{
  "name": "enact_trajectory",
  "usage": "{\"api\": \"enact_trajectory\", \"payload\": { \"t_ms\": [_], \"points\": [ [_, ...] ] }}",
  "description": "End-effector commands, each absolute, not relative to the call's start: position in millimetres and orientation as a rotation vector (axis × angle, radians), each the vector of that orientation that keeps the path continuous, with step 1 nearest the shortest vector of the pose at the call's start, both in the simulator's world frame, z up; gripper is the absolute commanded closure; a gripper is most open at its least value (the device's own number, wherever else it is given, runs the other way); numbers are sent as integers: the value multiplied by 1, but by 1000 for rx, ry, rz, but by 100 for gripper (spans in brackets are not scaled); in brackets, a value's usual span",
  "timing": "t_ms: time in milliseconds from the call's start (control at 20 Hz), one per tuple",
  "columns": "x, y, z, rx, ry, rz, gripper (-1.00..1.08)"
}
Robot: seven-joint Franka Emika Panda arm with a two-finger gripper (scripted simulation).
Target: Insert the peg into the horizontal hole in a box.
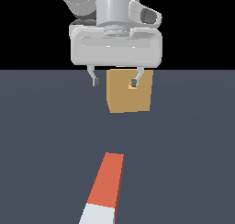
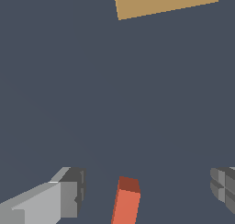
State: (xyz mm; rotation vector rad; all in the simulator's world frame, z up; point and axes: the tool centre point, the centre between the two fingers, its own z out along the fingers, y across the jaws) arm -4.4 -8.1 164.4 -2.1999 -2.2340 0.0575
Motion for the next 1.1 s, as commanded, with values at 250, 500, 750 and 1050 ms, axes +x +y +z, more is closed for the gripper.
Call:
{"api": "enact_trajectory", "payload": {
  "t_ms": [250,500,750,1050],
  "points": [
    [-5,-23,159,-2213,-2222,54,-92],
    [-8,-68,142,-2251,-2187,45,-92],
    [-15,-135,115,-2307,-2132,31,-92],
    [-25,-208,86,-2365,-2070,13,-92]
  ]
}}
